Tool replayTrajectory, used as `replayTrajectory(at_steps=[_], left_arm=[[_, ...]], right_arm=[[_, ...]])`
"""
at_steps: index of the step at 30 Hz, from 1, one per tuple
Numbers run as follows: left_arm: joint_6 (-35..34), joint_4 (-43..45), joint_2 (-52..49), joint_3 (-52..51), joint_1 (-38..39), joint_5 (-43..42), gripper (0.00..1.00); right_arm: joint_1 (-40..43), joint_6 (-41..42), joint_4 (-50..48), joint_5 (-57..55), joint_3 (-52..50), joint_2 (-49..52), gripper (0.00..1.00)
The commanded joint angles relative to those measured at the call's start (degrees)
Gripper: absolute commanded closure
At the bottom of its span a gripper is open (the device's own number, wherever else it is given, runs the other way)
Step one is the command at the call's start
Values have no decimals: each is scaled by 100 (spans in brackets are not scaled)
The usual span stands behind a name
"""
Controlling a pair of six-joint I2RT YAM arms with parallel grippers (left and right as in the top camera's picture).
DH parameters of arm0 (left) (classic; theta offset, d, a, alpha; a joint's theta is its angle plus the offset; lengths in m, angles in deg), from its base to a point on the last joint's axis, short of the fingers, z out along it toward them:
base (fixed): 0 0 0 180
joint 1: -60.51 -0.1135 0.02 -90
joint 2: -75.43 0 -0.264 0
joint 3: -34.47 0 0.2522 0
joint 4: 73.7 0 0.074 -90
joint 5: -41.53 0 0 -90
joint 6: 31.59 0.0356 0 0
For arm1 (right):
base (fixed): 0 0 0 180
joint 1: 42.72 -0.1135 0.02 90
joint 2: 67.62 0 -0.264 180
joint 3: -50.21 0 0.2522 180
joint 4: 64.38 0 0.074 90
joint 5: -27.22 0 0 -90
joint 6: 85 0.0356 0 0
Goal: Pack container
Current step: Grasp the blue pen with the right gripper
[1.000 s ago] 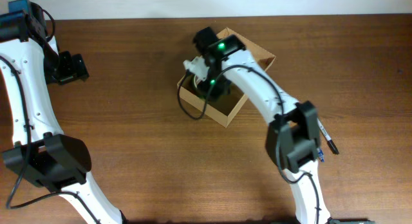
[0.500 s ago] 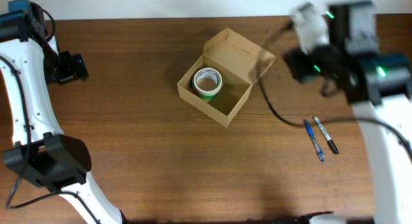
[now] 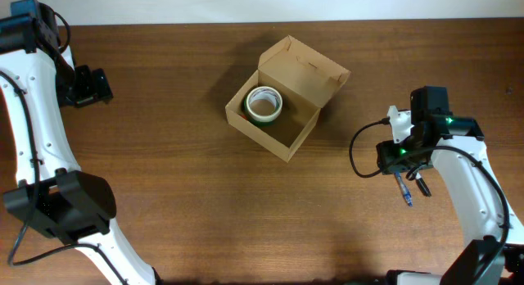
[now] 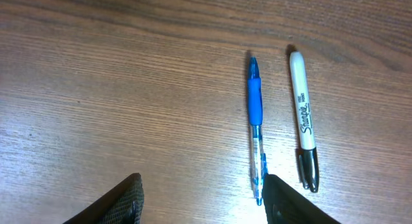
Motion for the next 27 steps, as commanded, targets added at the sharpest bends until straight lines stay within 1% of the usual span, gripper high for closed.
replayTrajectory(at_steps=[1,8,17,23,27], left_arm=[[31,-4,-26,-15,-4,-57,0],[31,-4,-26,-15,-4,-57,0],[31,-4,-26,-15,-4,-57,0],[31,-4,-26,-15,-4,-57,0],[31,-4,-26,-15,-4,-57,0]], right_arm=[[83,125,-22,-81,-48,221,39],[105,107,-15,-555,-50,824,40],[105,109,-13,-706,-63,1493,41],[188,109,-118,-730,-153,1683,41],[457,131,-337,-739,-365,1696,41]])
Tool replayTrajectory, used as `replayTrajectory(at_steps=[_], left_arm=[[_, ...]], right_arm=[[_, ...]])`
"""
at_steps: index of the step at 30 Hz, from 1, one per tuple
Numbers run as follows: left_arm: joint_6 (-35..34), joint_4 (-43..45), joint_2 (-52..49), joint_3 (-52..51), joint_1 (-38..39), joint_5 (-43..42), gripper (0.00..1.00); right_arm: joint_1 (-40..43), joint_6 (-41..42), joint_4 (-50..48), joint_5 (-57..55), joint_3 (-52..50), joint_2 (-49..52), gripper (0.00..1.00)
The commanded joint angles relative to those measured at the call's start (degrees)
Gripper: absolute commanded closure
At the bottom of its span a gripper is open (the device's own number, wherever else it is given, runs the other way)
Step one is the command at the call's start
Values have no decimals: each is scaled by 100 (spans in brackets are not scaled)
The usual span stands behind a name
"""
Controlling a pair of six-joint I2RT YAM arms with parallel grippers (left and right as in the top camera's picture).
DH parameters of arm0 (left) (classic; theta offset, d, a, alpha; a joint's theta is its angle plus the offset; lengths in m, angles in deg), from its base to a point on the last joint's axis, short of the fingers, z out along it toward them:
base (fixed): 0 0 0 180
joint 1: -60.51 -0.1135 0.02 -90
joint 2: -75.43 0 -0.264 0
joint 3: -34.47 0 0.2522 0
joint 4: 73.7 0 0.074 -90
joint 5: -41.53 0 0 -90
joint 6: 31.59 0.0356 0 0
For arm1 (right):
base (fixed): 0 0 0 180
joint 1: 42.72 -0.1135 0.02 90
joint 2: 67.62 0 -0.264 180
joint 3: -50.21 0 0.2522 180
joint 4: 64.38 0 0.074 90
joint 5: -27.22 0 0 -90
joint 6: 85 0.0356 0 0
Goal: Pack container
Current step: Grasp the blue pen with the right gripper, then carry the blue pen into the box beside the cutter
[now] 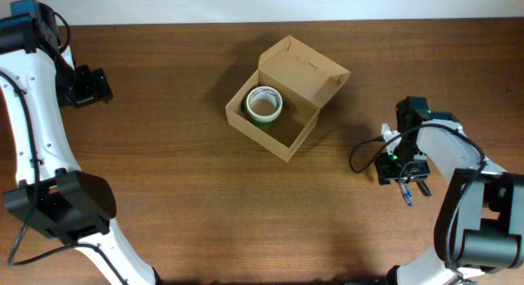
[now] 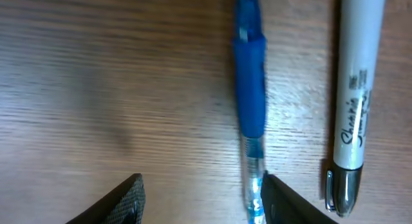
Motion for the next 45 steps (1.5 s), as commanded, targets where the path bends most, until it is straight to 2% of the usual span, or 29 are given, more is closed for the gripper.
replayTrajectory(at_steps=[1,6,8,11,13,21,31,35,38,42,45], left_arm=[[31,-4,-26,-15,-4,-57,0],[31,-4,-26,-15,-4,-57,0],[31,-4,-26,-15,-4,-57,0],[31,-4,-26,-15,-4,-57,0],[31,-4,-26,-15,-4,-57,0],[31,-4,-26,-15,-4,-57,0],[31,-4,-26,-15,-4,-57,0],[31,-4,-26,-15,-4,-57,0],[31,-4,-26,-15,-4,-57,0],[31,-4,-26,-15,-4,-57,0],[31,-4,-26,-15,-4,-57,0]], right_arm=[[302,72,-109,-107,-181,52,40],[474,109,-208,-83,-190,52,41],[474,109,-208,-63,-190,52,46],[474,109,-212,-59,-195,52,59],[474,109,-234,-46,-195,52,63],[474,142,-289,-48,-195,210,66],[470,219,-341,-94,-195,522,63],[470,219,-361,20,-190,522,81],[468,216,-356,310,-131,522,91],[435,214,-136,667,173,520,94],[310,216,317,828,787,468,95]])
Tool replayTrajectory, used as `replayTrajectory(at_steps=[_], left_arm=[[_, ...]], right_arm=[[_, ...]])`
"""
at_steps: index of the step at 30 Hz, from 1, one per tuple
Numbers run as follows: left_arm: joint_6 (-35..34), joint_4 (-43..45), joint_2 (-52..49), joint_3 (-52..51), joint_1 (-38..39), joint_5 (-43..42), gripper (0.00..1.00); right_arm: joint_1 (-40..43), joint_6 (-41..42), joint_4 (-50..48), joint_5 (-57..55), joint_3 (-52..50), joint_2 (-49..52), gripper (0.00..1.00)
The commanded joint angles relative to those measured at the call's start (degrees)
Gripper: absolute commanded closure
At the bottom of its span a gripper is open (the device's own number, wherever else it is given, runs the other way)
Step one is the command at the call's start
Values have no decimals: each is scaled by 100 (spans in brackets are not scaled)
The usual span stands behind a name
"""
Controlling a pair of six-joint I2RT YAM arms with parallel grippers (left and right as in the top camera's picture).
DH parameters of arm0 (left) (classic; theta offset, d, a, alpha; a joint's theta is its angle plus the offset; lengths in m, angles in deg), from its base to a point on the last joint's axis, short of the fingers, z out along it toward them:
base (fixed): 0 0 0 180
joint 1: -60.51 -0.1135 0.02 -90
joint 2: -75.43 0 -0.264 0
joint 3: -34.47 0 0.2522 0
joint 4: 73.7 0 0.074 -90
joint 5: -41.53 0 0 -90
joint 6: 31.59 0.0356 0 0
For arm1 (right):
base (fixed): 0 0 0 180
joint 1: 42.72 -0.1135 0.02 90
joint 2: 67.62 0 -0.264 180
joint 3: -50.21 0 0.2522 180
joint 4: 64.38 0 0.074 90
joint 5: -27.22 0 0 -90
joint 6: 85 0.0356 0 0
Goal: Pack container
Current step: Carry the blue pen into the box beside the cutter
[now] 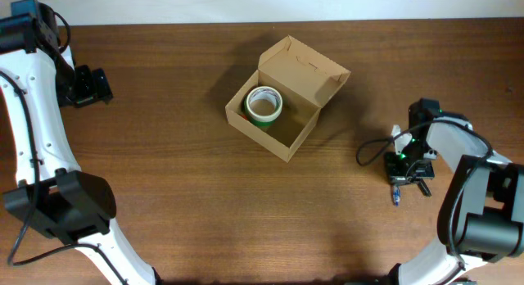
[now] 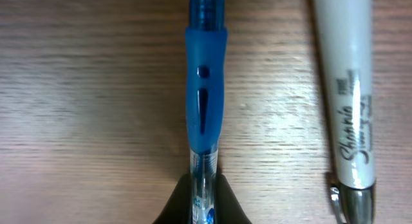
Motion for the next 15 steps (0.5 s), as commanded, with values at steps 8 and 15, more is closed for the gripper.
replayTrajectory(at_steps=[8,15], left_arm=[[31,-4,-26,-15,-4,-57,0],[31,-4,-26,-15,-4,-57,0]], right_arm=[[-870,199,1554,704,3091,-17,96],[-2142,245,2192,557,6050,-17,96]])
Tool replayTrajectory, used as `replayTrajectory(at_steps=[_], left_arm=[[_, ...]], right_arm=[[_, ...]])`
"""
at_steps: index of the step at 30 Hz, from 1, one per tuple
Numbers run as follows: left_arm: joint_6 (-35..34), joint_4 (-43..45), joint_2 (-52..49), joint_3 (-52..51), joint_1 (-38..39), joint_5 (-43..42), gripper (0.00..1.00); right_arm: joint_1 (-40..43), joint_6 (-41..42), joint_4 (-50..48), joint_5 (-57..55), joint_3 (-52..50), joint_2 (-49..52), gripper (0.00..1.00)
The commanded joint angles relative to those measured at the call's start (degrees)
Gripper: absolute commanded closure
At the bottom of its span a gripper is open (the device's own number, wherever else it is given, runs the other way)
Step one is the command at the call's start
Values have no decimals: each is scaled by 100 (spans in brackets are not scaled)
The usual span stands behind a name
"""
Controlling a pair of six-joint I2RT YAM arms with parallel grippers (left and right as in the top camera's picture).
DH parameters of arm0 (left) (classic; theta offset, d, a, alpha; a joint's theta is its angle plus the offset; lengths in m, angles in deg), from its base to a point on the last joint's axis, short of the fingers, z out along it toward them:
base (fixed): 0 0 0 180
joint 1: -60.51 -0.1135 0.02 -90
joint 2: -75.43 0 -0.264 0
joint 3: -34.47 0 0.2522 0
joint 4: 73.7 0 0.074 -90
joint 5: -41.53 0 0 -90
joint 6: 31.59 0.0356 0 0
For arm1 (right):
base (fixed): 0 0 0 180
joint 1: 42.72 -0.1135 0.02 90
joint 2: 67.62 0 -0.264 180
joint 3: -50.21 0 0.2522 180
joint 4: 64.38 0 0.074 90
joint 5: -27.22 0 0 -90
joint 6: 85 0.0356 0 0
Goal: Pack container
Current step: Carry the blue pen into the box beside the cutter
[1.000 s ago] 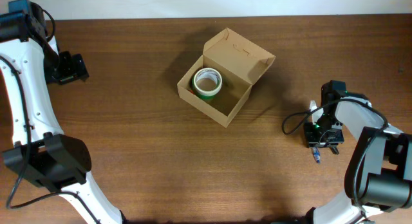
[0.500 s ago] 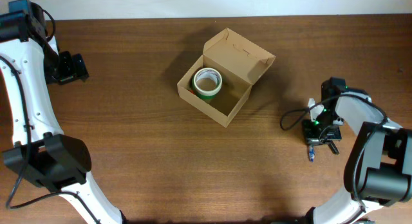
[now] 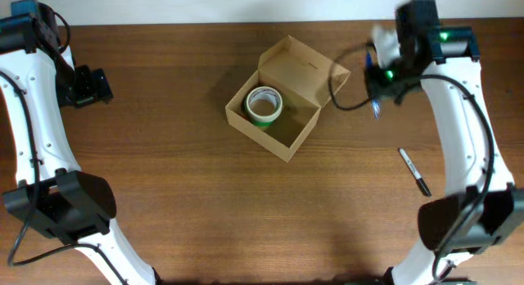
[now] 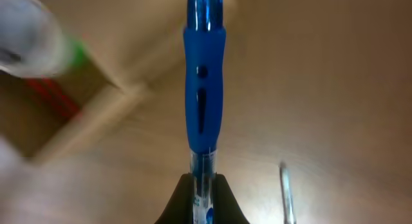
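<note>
The open cardboard box [image 3: 304, 79] stands in the middle of the table with a roll of tape [image 3: 264, 105] inside. My right gripper [image 3: 379, 84] hangs just right of the box's raised lid, shut on a blue pen [image 3: 375, 105]. In the right wrist view the blue pen [image 4: 204, 89] sticks out ahead of the closed gripper [image 4: 204, 185], with the blurred box wall [image 4: 90, 121] to the left below it. A black-capped marker [image 3: 413, 171] lies on the table to the right. My left gripper [image 3: 86, 85] rests at the far left edge.
The box lid [image 3: 315, 64] stands open toward the back right, close to my right gripper. A cable [image 3: 348, 68] hangs from the right arm above the lid. Bare brown wood surrounds the box.
My right gripper, shut on the blue pen at the table near the marker, is now lifted and up beside the box's lid. The marker stays on the table.
My right gripper was open above the blue pen and the marker lying side by side. Then it was lower, with the pen between its fingers. It was then shut on the pen, and now holds it in the air next to the box.
</note>
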Motion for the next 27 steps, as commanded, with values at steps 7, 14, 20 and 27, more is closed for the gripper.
replayTrajectory(at_steps=[7,14,20,27], left_arm=[[33,-4,-26,-13,-4,-57,0],[33,-4,-26,-13,-4,-57,0],[33,-4,-26,-13,-4,-57,0],[33,-4,-26,-13,-4,-57,0]], right_arm=[[-2048,-203,-2,-625,2098,-90,96],[-2883,-332,96,-1239,1871,282,96],[-2909,-354,201,-1217,1825,1180,96],[-2909,-463,192,-1005,1825,2142,96]])
